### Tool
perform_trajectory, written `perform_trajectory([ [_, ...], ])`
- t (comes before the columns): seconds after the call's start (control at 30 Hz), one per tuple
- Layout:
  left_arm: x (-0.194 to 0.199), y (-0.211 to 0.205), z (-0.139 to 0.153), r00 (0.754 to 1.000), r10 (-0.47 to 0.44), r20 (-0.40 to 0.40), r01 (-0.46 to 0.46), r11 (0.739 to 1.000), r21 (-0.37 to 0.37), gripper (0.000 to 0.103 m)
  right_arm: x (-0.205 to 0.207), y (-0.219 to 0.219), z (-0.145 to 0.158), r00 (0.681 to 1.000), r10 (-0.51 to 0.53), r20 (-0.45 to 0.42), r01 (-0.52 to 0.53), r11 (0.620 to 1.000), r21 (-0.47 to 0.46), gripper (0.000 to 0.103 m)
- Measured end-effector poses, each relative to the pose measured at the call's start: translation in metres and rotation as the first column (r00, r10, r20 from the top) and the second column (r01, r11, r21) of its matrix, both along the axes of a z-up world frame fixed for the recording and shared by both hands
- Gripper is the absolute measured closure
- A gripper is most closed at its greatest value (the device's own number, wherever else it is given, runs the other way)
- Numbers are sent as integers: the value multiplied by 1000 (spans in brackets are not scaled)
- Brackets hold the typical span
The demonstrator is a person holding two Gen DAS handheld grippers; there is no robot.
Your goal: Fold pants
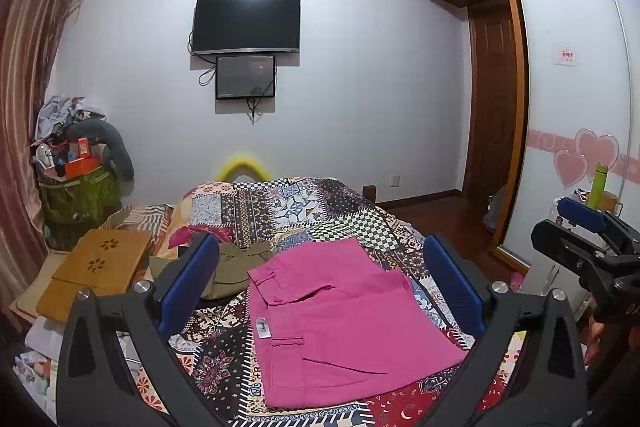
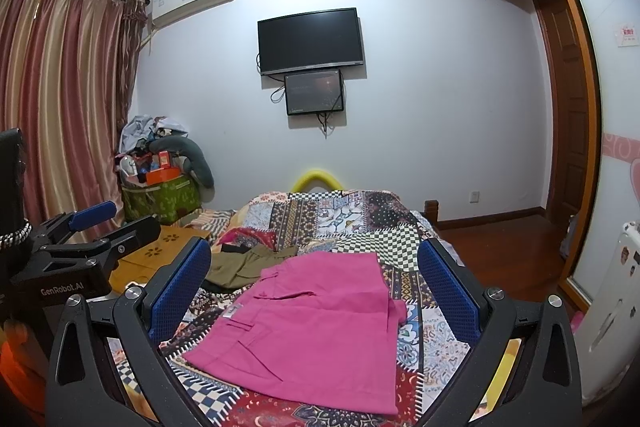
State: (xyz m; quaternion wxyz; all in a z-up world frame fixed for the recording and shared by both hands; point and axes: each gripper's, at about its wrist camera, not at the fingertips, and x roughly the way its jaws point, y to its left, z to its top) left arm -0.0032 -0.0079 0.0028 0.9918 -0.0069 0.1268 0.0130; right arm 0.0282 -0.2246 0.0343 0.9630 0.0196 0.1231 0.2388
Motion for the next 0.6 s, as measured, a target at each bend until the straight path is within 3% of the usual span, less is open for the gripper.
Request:
perform_trajectory([
  [0.6,6,1,-1,1000,9,2,-9,1000,-2,0,3,1,-2,1000,3,-7,-3,1000,-7,0],
])
